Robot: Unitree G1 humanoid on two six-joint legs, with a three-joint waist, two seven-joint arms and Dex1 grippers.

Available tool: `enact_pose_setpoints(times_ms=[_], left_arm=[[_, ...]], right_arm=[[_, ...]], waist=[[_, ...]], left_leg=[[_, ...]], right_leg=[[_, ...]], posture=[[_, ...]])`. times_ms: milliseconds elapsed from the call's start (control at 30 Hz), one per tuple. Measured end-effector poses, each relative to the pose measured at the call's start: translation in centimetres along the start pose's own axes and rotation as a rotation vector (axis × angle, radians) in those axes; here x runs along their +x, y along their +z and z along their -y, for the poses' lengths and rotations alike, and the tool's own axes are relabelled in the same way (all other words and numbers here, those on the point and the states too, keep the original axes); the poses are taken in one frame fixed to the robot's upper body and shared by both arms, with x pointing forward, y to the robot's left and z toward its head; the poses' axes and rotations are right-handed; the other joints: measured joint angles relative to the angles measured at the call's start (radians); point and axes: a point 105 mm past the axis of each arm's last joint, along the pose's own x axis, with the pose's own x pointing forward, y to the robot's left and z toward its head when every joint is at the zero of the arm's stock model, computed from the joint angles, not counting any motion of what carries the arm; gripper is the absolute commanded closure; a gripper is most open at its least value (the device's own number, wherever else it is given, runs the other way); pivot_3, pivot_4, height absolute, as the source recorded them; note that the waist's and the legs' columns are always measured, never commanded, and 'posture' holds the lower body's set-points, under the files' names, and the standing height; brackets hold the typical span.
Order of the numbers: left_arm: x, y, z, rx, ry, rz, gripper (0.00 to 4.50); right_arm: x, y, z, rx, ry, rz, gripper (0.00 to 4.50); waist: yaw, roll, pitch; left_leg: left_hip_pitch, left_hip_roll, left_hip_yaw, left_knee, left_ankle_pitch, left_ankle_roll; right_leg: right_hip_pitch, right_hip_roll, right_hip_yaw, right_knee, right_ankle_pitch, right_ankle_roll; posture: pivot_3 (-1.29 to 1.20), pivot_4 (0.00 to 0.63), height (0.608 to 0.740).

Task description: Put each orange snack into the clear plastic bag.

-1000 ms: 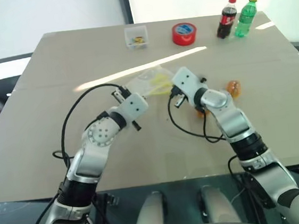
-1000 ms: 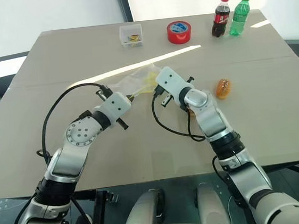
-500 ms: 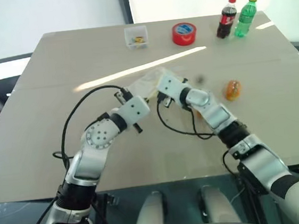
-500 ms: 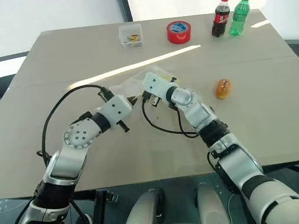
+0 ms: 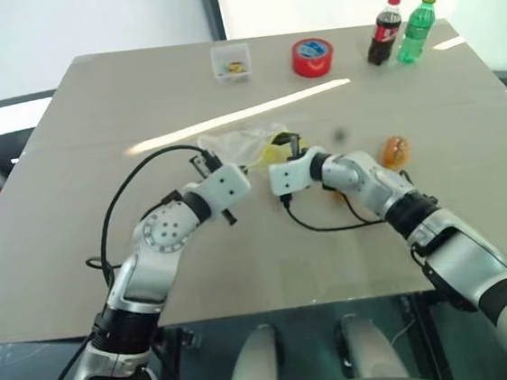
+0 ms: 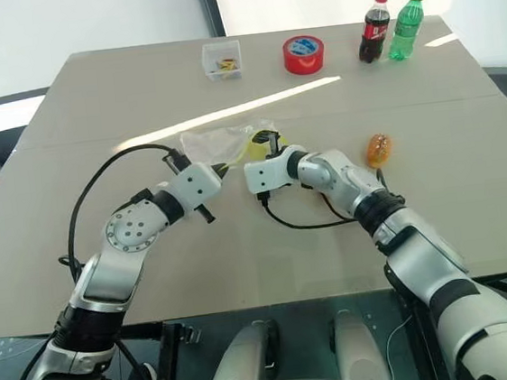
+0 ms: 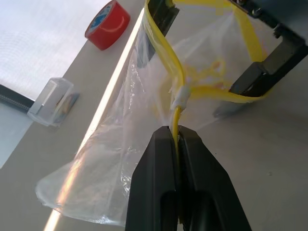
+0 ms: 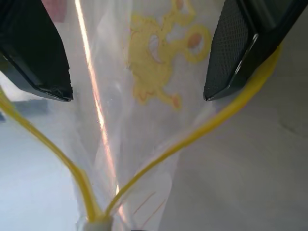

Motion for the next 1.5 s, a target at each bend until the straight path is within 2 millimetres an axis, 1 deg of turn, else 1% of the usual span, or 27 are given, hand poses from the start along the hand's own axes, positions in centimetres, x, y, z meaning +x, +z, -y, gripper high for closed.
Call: enact_pose_setpoints(times_ms=[100,200,233,300,400,467,500,533,633,667,733,800,867,967,1067,1200,1333,1367,1433,1467,1500], left_arm=[[0.2,-0.1,-0.1,-0.013,0.018,-0.009,4.5],[0.5,-0.3,-0.5,-0.028,0.051,-0.026,4.5],[0.6,-0.3,-0.6,-0.029,0.057,-0.028,4.5],[0.5,-0.6,-0.6,-0.032,0.064,-0.041,4.5],[0.3,-1.3,-0.5,-0.041,0.067,-0.065,4.5],[0.2,-1.6,-0.5,-0.052,0.078,-0.078,4.5],[0.1,-1.7,-0.5,-0.054,0.08,-0.08,4.5],[0.2,-1.5,-0.5,-0.059,0.086,-0.075,4.5],[0.2,-1.5,-0.5,-0.065,0.09,-0.075,4.5],[0.2,-1.6,-0.5,-0.068,0.091,-0.075,4.5],[0.3,-1.5,-0.5,-0.071,0.091,-0.074,4.5],[0.3,-1.6,-0.5,-0.074,0.09,-0.075,4.5],[0.4,-1.6,-0.6,-0.074,0.088,-0.076,4.5],[0.8,-1.5,-0.8,-0.067,0.085,-0.069,4.5],[0.9,-1.5,-0.9,-0.063,0.081,-0.066,4.5],[1.1,-1.3,-0.8,-0.06,0.075,-0.059,4.5],[1.1,-1.3,-0.7,-0.059,0.073,-0.06,4.5],[1.1,-1.3,-0.7,-0.058,0.072,-0.061,4.5],[1.0,-1.3,-0.7,-0.055,0.069,-0.063,4.5],[1.0,-1.4,-0.8,-0.051,0.066,-0.066,4.5],[1.0,-1.4,-0.8,-0.05,0.065,-0.067,4.5]], right_arm=[[-0.4,0.2,0.5,-0.009,-0.016,0.012,0.05],[-1.1,1.4,1.2,0.035,-0.047,0.067,0.05],[-1.6,1.6,1.4,0.057,-0.058,0.076,0.05],[-3.0,1.3,2.0,0.117,-0.086,0.069,0.05],[-6.1,-0.1,2.6,0.324,-0.169,0.007,0.05],[-9.1,-1.6,2.2,0.54,-0.228,-0.09,0.05],[-9.5,-1.8,2.2,0.57,-0.233,-0.105,0.05],[-11.1,-2.0,1.7,0.711,-0.273,-0.156,0.05],[-13.0,-1.6,0.5,0.907,-0.296,-0.221,0.05],[-13.8,-1.5,-0.5,0.999,-0.298,-0.258,0.05],[-14.5,-1.3,-2.0,1.145,-0.296,-0.33,0.05],[-14.8,-1.0,-2.8,1.275,-0.313,-0.379,0.05],[-14.7,-0.6,-3.2,1.355,-0.321,-0.41,0.05],[-14.4,-0.7,-3.7,1.421,-0.346,-0.474,0.05],[-13.9,-0.9,-4.0,1.457,-0.358,-0.497,0.05],[-13.1,-2.2,-4.9,1.459,-0.377,-0.568,0.05],[-12.5,-3.2,-5.0,1.411,-0.39,-0.573,0.05],[-12.2,-3.2,-5.0,1.41,-0.39,-0.559,0.58],[-11.9,-3.1,-5.0,1.408,-0.387,-0.536,1.41],[-11.7,-3.0,-4.7,1.398,-0.39,-0.516,1.9],[-11.7,-3.0,-4.6,1.395,-0.392,-0.511,2.27]], waist=[[0.0,0.0,0.0],[0.0,0.0,0.0],[0.001,0.0,0.0],[0.002,0.0,0.0],[0.011,0.0,0.0],[0.016,0.0,0.0],[0.014,0.0,0.0],[0.015,0.0,0.0],[0.015,0.0,-0.001],[0.016,0.0,-0.001],[0.013,0.0,-0.001],[0.011,0.0,-0.001],[0.01,0.0,-0.001],[0.011,0.0,-0.001],[0.009,0.0,-0.001],[0.008,0.0,-0.001],[0.005,0.0,-0.001],[0.005,0.0,-0.001],[0.004,0.0,-0.001],[0.003,0.0,-0.001],[0.003,0.0,-0.001]], left_leg=[[0.0,0.0,0.0,0.0,0.0,0.0],[0.0,0.0,0.0,0.0,0.0,0.0],[0.0,0.0,0.0,0.0,0.0,0.0],[0.0,0.0,0.0,0.0,0.0,0.0],[0.0,0.0,-0.001,0.0,0.0,0.0],[-0.001,0.0,-0.001,0.001,0.0,0.0],[0.0,0.0,0.0,0.001,0.0,0.0],[0.0,0.0,-0.002,0.001,0.0,0.0],[0.0,0.001,-0.002,0.001,0.0,0.0],[0.0,0.001,-0.002,0.001,0.0,0.0],[0.0,0.001,-0.001,0.002,0.0,0.0],[0.001,0.001,-0.001,0.002,0.0,0.001],[0.001,0.001,-0.001,0.002,0.0,0.001],[0.001,0.001,-0.001,0.002,0.0,0.0],[0.001,0.0,-0.001,0.002,0.0,0.0],[0.001,0.0,-0.001,0.002,0.0,0.0],[0.001,0.0,0.0,0.002,0.0,0.0],[0.001,0.0,0.0,0.002,0.0,0.0],[0.001,0.0,0.0,0.002,0.0,0.0],[0.001,0.0,-0.001,0.002,0.0,0.0],[0.001,0.0,-0.001,0.002,0.0,0.0]], right_leg=[[0.0,0.0,0.0,0.0,0.0,0.0],[0.0,0.0,0.0,0.0,0.0,0.0],[0.0,0.0,0.0,0.0,0.0,0.0],[0.0,0.0,0.0,0.0,0.0,0.0],[0.001,0.0,0.0,0.0,0.0,0.0],[0.001,0.0,0.0,0.0,0.0,0.0],[0.001,0.0,0.0,0.0,0.0,0.0],[0.001,0.0,-0.001,0.001,0.0,0.0],[0.001,0.0,-0.001,0.001,0.0,0.0],[0.002,0.0,-0.001,0.001,0.0,0.0],[0.001,0.0,0.0,0.001,0.0,0.0],[0.002,0.0,0.0,0.001,0.0,0.0],[0.002,0.0,-0.001,0.001,0.0,0.0],[0.002,0.0,-0.001,0.001,0.0,0.0],[0.002,0.0,-0.001,0.001,0.0,0.0],[0.001,0.0,-0.001,0.001,0.0,0.0],[0.001,0.0,-0.001,0.001,0.0,0.0],[0.001,0.0,-0.001,0.001,0.0,0.0],[0.001,0.0,-0.001,0.001,0.0,0.0],[0.001,0.0,-0.001,0.001,0.0,0.0],[0.001,0.0,-0.001,0.001,0.0,0.0]], posture=[[0.0,0.15,0.74],[0.0,0.15,0.74],[0.0,0.15,0.74],[0.0,0.15,0.74],[0.0,0.15,0.74],[0.0,0.15,0.74],[0.0,0.15,0.74],[0.0,0.15,0.74],[0.0,0.15,0.74],[0.0,0.15,0.74],[0.0,0.15,0.74],[0.0,0.15,0.74],[0.0,0.15,0.74],[0.0,0.15,0.74],[0.0,0.15,0.74],[0.0,0.15,0.74],[0.0,0.15,0.74],[0.0,0.15,0.74],[0.0,0.15,0.74],[0.0,0.15,0.74],[0.0,0.15,0.74]])
